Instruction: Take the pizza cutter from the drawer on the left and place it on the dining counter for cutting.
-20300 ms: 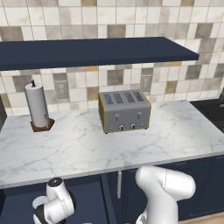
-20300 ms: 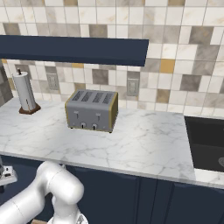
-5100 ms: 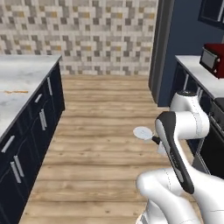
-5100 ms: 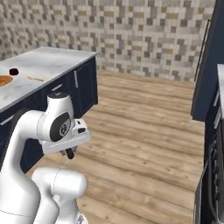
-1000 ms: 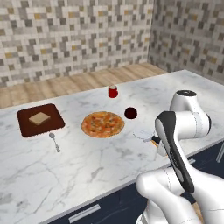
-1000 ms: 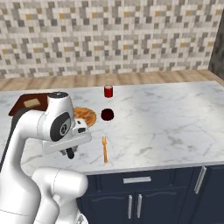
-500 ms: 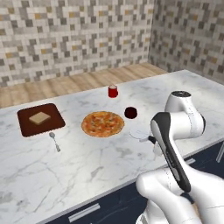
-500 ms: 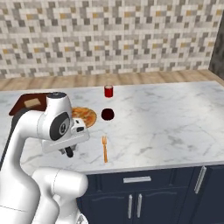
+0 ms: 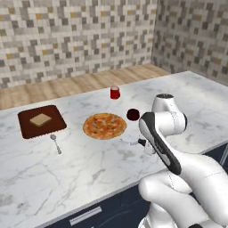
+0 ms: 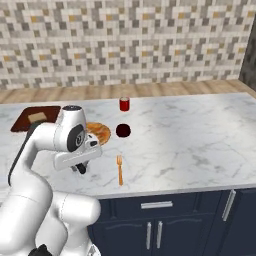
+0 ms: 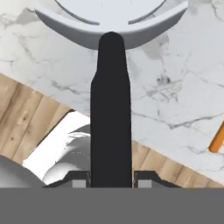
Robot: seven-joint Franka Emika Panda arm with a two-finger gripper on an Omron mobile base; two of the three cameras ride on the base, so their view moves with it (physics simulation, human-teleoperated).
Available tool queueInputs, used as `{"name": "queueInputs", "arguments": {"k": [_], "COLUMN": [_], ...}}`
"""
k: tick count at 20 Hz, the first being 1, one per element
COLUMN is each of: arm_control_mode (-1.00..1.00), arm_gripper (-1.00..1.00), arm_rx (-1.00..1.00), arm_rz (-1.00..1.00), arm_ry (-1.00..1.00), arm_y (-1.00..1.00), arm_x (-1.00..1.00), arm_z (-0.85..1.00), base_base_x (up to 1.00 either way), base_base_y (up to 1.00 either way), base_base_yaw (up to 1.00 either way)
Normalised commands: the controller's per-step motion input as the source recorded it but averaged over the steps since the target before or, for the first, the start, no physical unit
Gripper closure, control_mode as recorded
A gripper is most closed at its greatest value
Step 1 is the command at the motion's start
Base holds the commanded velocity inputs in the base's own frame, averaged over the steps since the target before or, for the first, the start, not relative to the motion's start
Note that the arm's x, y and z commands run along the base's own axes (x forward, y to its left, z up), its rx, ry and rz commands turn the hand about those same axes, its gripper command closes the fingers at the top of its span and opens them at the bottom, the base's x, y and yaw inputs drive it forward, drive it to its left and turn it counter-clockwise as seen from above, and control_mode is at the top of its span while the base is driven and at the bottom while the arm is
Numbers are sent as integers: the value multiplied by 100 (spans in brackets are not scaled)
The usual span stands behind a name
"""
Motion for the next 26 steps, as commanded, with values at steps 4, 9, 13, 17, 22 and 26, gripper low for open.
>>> {"name": "queueInputs", "arguments": {"k": [4, 9, 13, 17, 22, 26], "arm_control_mode": [-100, -100, -100, -100, -100, -100], "arm_gripper": [100, 100, 100, 100, 100, 100], "arm_rx": [0, 0, 0, 0, 0, 0], "arm_rz": [10, 11, 13, 13, 14, 1], "arm_ry": [8, 0, 0, 0, 0, 0], "arm_y": [33, 39, 40, 52, 32, 25], "arm_x": [72, 61, 56, 42, 37, 40], "arm_z": [-28, -30, -29, -42, -34, -37], "base_base_x": [0, 0, 0, 0, 0, 0], "base_base_y": [0, 0, 0, 0, 0, 0], "base_base_yaw": [0, 0, 0, 0, 0, 0]}}
